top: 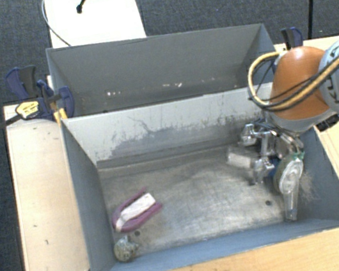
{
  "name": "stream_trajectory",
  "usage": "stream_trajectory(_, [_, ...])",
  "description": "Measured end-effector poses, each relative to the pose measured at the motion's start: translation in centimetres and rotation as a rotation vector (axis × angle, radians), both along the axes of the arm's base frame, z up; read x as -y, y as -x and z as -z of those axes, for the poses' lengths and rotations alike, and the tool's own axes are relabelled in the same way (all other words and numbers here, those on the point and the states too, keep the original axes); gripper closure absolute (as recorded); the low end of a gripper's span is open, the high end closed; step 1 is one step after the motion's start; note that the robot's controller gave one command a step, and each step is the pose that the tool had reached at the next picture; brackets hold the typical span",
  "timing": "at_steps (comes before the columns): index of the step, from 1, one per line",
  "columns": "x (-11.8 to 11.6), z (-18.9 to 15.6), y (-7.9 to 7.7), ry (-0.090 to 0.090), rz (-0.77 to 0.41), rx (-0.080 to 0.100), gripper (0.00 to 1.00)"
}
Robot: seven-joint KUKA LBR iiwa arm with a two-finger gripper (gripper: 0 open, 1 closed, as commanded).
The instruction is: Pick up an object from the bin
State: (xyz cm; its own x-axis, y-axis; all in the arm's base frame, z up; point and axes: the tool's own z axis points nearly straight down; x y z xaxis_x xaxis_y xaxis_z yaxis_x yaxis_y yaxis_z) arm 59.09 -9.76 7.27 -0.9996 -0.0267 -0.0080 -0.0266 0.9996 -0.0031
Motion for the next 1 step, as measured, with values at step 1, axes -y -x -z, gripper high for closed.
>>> stream_trajectory(1, [-3.65,-0.04,-0.19,0.000,0.011,-0.003,0.00])
